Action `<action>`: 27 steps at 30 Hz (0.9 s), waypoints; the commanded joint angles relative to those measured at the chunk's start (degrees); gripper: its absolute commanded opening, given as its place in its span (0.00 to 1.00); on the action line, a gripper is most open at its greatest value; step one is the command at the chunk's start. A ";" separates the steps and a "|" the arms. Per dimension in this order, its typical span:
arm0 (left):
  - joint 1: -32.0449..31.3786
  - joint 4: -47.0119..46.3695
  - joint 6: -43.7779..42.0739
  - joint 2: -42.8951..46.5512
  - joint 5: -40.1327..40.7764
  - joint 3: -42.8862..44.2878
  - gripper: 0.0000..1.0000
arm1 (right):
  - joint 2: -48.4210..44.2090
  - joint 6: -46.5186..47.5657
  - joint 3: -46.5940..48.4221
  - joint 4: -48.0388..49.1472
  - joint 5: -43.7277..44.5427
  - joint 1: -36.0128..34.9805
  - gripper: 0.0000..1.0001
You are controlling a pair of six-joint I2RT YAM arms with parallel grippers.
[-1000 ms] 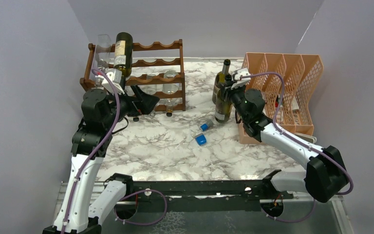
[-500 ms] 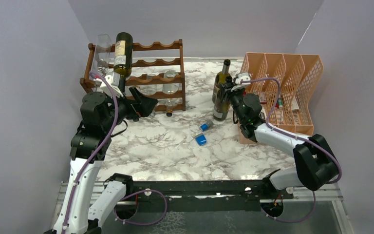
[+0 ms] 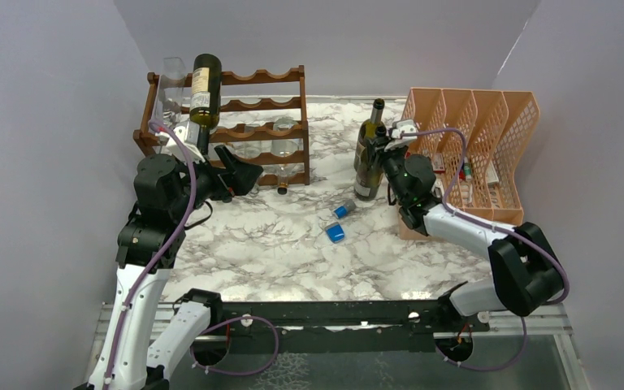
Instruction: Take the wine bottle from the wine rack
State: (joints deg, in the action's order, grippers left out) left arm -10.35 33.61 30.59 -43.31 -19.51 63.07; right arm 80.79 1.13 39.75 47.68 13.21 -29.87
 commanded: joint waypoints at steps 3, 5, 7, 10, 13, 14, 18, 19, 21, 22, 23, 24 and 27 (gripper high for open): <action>0.16 0.45 0.22 -0.01 1.77 0.47 0.99 | -4.05 -0.18 3.07 -6.69 -2.26 0.43 0.39; 0.16 0.97 -0.52 -0.18 2.35 0.90 0.99 | -4.96 0.22 5.35 -12.57 -1.90 0.47 0.64; 0.16 1.90 -1.26 -0.45 3.55 1.78 0.99 | -6.26 0.43 8.15 -18.92 -2.08 0.43 0.82; 0.15 2.37 -1.93 -0.68 3.82 2.56 0.99 | -9.08 0.67 10.30 -25.42 -3.17 0.42 0.96; 0.16 2.38 -2.00 -1.09 3.61 2.60 0.99 | -12.69 0.38 11.20 -31.55 -3.57 0.42 1.00; 0.15 2.35 -2.02 -1.22 3.60 2.52 0.99 | -13.90 -0.05 11.82 -34.13 -3.42 0.42 1.00; 0.15 2.97 -2.67 -1.70 4.94 2.65 0.99 | -18.93 -6.36 12.49 -46.19 -3.93 0.45 1.00; 0.15 3.73 -3.25 -1.87 5.69 3.19 0.99 | -20.38 -8.47 12.51 -49.42 -5.57 0.43 1.00; 0.18 6.14 -4.36 -2.27 6.89 4.18 0.99 | -23.63 -11.91 11.74 -55.42 -9.81 0.47 1.00; 0.20 7.23 -4.73 -2.28 7.31 4.11 0.99 | -25.45 -13.71 10.93 -57.92 -11.23 0.44 1.00; 0.16 8.26 -4.83 -2.15 7.51 3.60 0.99 | -27.18 -15.99 10.05 -59.99 -11.66 0.43 1.00; 0.15 9.15 -4.85 -2.18 7.43 2.50 0.99 | -28.74 -18.00 9.27 -61.80 -11.39 0.42 1.00; 0.21 13.97 -5.26 -4.41 5.40 -1.07 0.99 | -30.85 -21.80 8.86 -67.77 -12.01 0.43 1.00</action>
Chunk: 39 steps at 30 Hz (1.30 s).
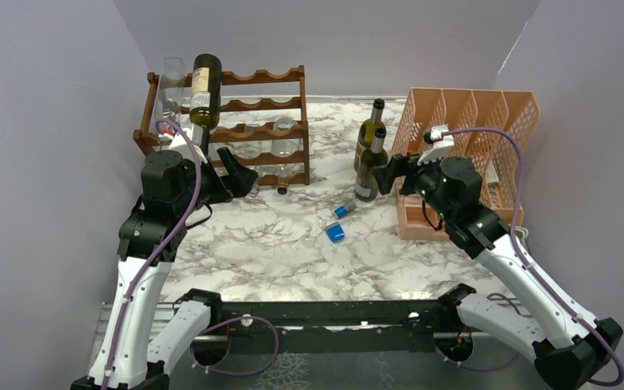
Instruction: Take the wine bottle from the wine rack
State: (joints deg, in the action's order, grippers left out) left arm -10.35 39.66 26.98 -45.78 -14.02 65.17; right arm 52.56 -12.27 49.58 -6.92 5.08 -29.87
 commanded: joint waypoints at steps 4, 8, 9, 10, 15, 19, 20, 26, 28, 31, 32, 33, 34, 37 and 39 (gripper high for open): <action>0.15 13.47 -1.84 -3.54 1.49 -4.76 0.99 | -0.21 -6.09 1.80 -21.41 -10.00 0.42 1.00; 0.15 16.10 -2.84 -0.15 7.37 -3.75 0.99 | 5.21 -4.56 4.40 -28.37 -13.81 0.45 1.00; 0.15 16.36 -3.09 0.56 8.34 -3.82 0.99 | 6.19 -4.07 4.68 -28.83 -14.43 0.43 1.00; 0.15 16.09 -4.09 1.14 7.87 -4.13 0.99 | 6.76 -3.59 4.68 -28.82 -14.61 0.45 1.00; 0.16 11.16 -1.76 2.24 5.67 -3.71 0.99 | 4.81 -8.23 3.25 -26.09 -11.97 0.42 1.00; 0.18 4.87 0.02 3.83 10.84 -1.27 0.99 | 0.31 -9.19 2.36 -23.91 -10.34 0.42 1.00; 0.16 3.94 -0.54 3.29 13.32 0.32 0.99 | -0.79 -9.10 2.12 -23.13 -9.83 0.42 1.00; 0.16 1.79 -8.08 -5.99 27.51 13.98 0.99 | -3.34 -10.13 3.44 -24.00 -7.21 0.47 1.00; 0.18 -1.23 -12.27 -8.67 28.21 16.56 0.99 | -2.77 -9.18 4.40 -24.93 -7.38 0.43 1.00; 0.15 -3.14 -16.00 -15.24 29.76 22.11 0.99 | -1.36 -8.80 6.22 -26.81 -7.49 0.43 1.00; 0.18 -2.26 -17.16 -18.26 29.88 25.15 0.99 | -0.87 -9.07 6.85 -27.43 -7.55 0.42 1.00; 0.22 -1.28 -17.82 -21.61 30.22 28.33 0.99 | -0.42 -9.35 7.40 -27.96 -7.86 0.42 1.00; 0.24 -0.69 -18.41 -24.41 30.72 30.70 0.99 | -0.06 -9.49 7.90 -28.36 -8.38 0.45 0.99; 0.24 -0.87 -20.63 -31.40 31.69 36.28 0.99 | 0.69 -9.86 9.33 -29.95 -10.28 0.44 1.00; 0.24 -1.07 -21.83 -35.58 34.18 39.29 0.99 | 0.64 -10.14 9.86 -30.48 -11.81 0.42 1.00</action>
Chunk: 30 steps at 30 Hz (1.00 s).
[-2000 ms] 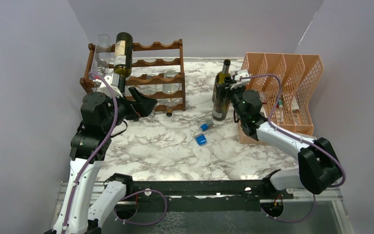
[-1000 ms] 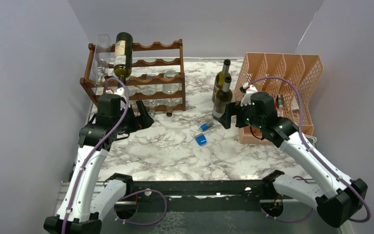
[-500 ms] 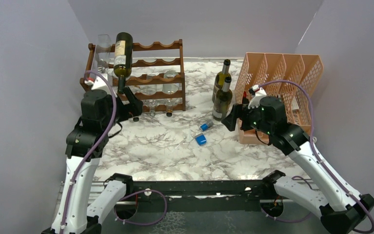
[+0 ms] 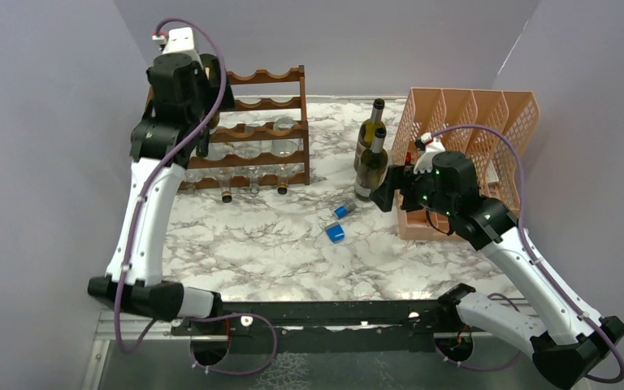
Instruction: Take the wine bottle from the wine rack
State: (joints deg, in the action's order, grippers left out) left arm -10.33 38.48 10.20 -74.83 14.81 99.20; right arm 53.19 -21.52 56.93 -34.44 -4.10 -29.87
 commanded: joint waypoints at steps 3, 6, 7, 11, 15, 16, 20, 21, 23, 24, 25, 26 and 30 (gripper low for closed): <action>0.30 -0.90 -7.22 -11.06 8.35 8.79 0.99 | -0.32 -1.31 3.07 -3.39 -4.66 0.42 1.00; 0.72 -1.40 -7.00 -15.16 8.48 11.66 0.99 | -0.31 -1.81 3.64 -3.84 -6.56 0.42 1.00; 0.82 -1.68 -6.69 -16.28 8.19 12.45 0.99 | -0.24 -1.95 3.98 -4.19 -6.83 0.42 1.00; 1.01 -1.69 -6.66 -21.14 9.39 16.18 0.99 | 0.20 -2.51 5.08 -5.33 -6.97 0.45 1.00; 1.76 -0.74 -7.75 -26.50 10.11 19.92 0.99 | -0.07 -2.86 5.47 -5.97 -6.81 0.43 1.00; 2.19 -0.31 -7.63 -27.84 10.04 20.91 0.99 | -0.23 -2.94 5.40 -6.07 -6.73 0.43 1.00; 4.00 0.37 -5.69 -31.32 7.76 23.50 0.99 | -0.37 -3.33 5.21 -6.55 -7.27 0.42 1.00; 4.46 0.37 -5.36 -31.87 6.99 23.96 0.99 | -0.38 -3.40 5.26 -6.80 -7.46 0.44 1.00; 5.37 0.48 -5.23 -33.34 5.72 24.75 0.99 | -0.50 -3.45 5.30 -7.23 -7.51 0.43 1.00; 5.66 0.58 -5.34 -34.09 4.96 25.21 0.99 | -0.75 -3.53 5.23 -7.30 -7.32 0.42 1.00; 5.91 0.78 -5.55 -34.88 4.29 25.63 0.99 | -0.90 -3.54 5.15 -7.27 -7.25 0.45 1.00; 6.05 0.98 -5.80 -35.58 3.88 25.89 0.99 | -1.12 -3.53 5.11 -7.19 -7.20 0.43 1.00; 6.37 1.95 -6.33 -37.58 2.58 26.12 0.99 | -1.16 -3.60 4.73 -6.92 -7.22 0.43 1.00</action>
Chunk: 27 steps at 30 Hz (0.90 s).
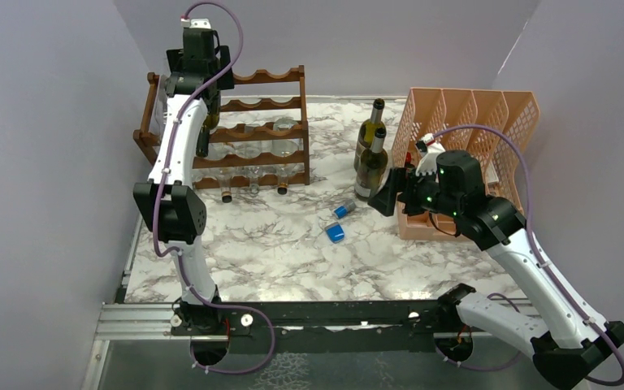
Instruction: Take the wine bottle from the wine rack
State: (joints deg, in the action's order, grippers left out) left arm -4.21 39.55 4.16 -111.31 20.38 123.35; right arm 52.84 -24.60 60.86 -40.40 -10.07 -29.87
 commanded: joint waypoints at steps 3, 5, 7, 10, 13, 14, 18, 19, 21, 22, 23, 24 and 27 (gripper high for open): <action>0.34 0.89 -0.29 -1.90 -4.46 1.56 0.99 | -0.41 -0.47 0.54 -0.59 -1.68 0.42 0.99; 0.34 0.88 -0.30 -2.38 -5.00 1.61 0.99 | -0.30 -0.61 0.25 -0.19 -1.92 0.42 1.00; 0.34 0.89 -0.35 -2.87 -5.41 1.82 0.99 | -0.27 -0.59 -0.01 -0.12 -2.06 0.43 1.00; 0.35 1.01 -0.68 -3.49 -5.69 2.22 0.98 | -0.33 -0.53 -0.13 -0.11 -2.15 0.42 1.00; 0.42 1.39 -0.74 -4.03 -5.79 2.95 0.96 | -0.59 -0.46 -0.35 -0.05 -2.07 0.42 1.00; 0.43 1.55 -0.69 -4.21 -5.79 3.26 0.95 | -0.65 -0.42 -0.31 -0.08 -2.06 0.42 1.00; 0.58 2.09 -0.40 -4.61 -6.10 3.97 0.90 | -0.57 -0.37 -0.44 0.12 -2.11 0.42 1.00; 0.60 2.24 -0.27 -4.66 -6.14 4.00 0.89 | -0.55 -0.36 -0.47 0.21 -2.21 0.42 1.00; 0.73 2.57 -0.30 -4.79 -6.34 4.01 0.87 | -0.47 -0.31 -0.48 0.32 -2.40 0.42 1.00; 0.77 2.86 -0.31 -4.92 -6.42 4.05 0.87 | -0.41 -0.28 -0.48 0.41 -2.48 0.42 1.00; 0.84 3.16 -0.37 -5.03 -6.72 4.09 0.91 | -0.39 -0.30 -0.48 0.46 -2.54 0.42 1.00; 0.89 3.42 -0.58 -5.21 -7.13 4.21 0.94 | -0.44 -0.21 -0.48 0.58 -2.55 0.42 1.00; 0.86 4.17 -0.81 -5.66 -7.63 4.70 0.98 | -0.30 -0.19 -0.63 0.84 -2.74 0.42 1.00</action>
State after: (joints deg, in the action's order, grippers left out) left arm -3.38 42.11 3.46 -115.66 15.86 126.08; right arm 52.73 -24.62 60.84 -40.38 -11.31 -29.87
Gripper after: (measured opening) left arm 0.967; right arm 0.995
